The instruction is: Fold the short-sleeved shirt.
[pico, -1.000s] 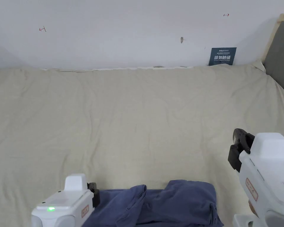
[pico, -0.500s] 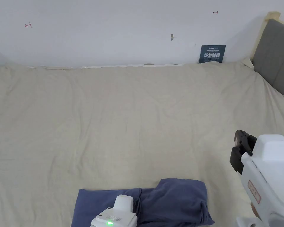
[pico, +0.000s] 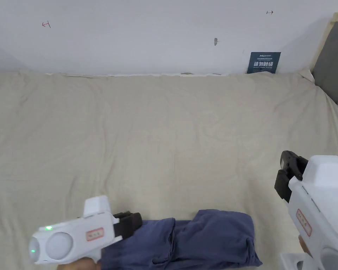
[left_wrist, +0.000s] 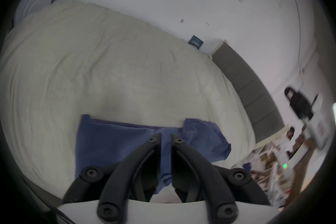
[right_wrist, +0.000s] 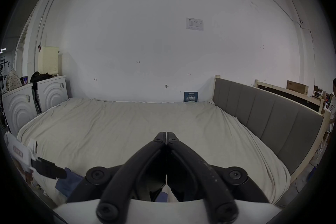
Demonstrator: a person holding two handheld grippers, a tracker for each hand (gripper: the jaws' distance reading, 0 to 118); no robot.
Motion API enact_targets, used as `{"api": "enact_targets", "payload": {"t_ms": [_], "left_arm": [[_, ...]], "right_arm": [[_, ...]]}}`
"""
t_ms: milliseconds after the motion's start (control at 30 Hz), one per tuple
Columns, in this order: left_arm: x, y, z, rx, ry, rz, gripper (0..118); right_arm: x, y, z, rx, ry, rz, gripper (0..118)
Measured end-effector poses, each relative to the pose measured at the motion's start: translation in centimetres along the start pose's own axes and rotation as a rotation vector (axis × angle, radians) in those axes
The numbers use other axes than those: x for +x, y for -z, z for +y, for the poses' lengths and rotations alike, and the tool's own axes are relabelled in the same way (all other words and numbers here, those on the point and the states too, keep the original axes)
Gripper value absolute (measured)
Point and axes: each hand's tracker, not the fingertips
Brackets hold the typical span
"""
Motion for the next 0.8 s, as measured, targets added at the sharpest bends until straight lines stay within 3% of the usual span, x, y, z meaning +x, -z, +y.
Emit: {"api": "enact_targets", "payload": {"t_ms": [33, 100, 167, 233, 267, 467, 533, 667, 700, 800], "left_arm": [[-1.4, -0.4, 0.4, -0.010, -0.039, -0.004, 24], [-3.8, -0.9, 0.9, -0.030, -0.097, -0.014, 56], [-6.1, -0.8, 1.3, -0.062, -0.142, -0.019, 63], [-8.0, -0.2, 1.2, -0.108, -0.180, -0.027, 109], [-8.6, 0.0, 1.1, -0.103, -0.190, -0.030, 118], [-10.5, 2.2, 0.6, -0.160, -0.167, -0.016, 118], [-11.6, 3.2, 0.2, -0.188, -0.170, -0.023, 112], [-13.0, 4.5, -0.9, -0.213, -0.180, -0.025, 43], [-13.0, 4.3, -1.0, -0.198, -0.160, 0.020, 36], [-13.2, 4.1, -1.4, -0.188, -0.186, -0.026, 20]], "right_arm": [[-0.2, 0.1, 0.0, 0.000, 0.004, 0.006, 2], [-0.9, 0.1, 0.2, -0.002, 0.008, 0.016, 2], [-1.2, 0.3, 0.2, -0.008, 0.010, 0.027, 2], [-1.5, 0.5, 0.0, -0.013, 0.005, 0.033, 2], [-1.6, 0.6, 0.0, -0.017, 0.002, 0.035, 2], [-1.9, 1.0, -0.5, -0.039, -0.004, 0.034, 2], [-1.9, 1.1, -0.6, -0.046, -0.011, 0.029, 2], [-1.7, 1.4, -0.6, -0.054, -0.018, 0.016, 2], [-1.6, 1.4, -0.7, -0.055, -0.017, 0.012, 2], [-1.4, 1.4, -0.9, -0.059, -0.009, 0.003, 2]]}}
